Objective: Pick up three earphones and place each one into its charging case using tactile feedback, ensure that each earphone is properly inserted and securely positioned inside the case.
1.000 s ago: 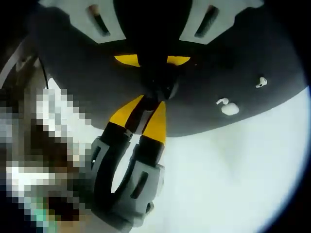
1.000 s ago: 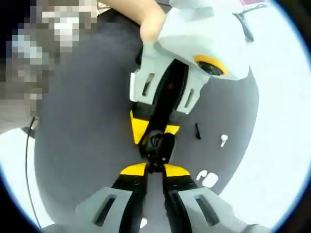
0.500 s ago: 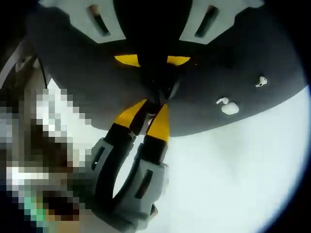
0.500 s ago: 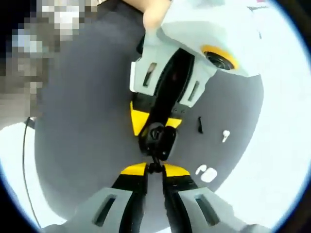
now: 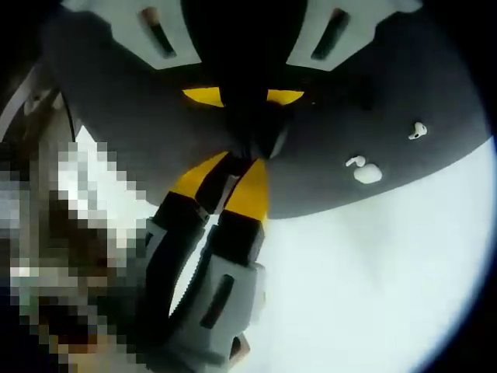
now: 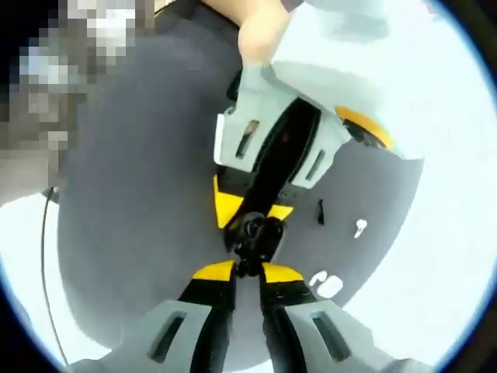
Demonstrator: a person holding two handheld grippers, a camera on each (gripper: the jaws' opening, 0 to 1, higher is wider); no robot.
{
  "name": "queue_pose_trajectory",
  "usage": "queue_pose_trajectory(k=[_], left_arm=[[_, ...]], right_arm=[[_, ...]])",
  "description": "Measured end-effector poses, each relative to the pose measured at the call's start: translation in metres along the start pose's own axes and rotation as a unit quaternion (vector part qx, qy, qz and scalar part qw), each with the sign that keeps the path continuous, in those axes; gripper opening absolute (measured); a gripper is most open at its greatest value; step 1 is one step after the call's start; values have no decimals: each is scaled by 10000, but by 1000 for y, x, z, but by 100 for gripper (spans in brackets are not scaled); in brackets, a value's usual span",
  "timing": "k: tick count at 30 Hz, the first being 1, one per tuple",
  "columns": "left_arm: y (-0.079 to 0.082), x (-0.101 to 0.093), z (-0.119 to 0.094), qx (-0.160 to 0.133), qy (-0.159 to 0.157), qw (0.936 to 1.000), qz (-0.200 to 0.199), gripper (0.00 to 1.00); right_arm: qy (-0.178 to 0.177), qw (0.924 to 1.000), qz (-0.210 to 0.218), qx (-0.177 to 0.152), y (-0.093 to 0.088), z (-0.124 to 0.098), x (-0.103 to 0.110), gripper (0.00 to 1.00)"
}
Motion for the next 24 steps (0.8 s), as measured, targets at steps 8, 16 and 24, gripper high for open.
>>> queue_pose_trajectory(k=[8,16,24], left_arm=[[0,0,0,1,-4,10000,0,15],[0,0,0,-1,-4,10000,-67,15],[1,1,-1,-33,-45,10000,-61,14]], right_arm=[[22,9997,13,224,-8,2,1,14],[53,9991,-131,401,-4,1,-2,14],[158,9980,-258,564,3,3,-2,14]])
Point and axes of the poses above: the point that each gripper's makers call its tool centre point, and the gripper's own axes: z roughly forward along the fingers, x roughly to its left, y roughly out of its top, the point moved 9 cm from there along -z, roughly backward along the fingers, and after that the axes turned 7 degrees about x, right-handed, at the moved point
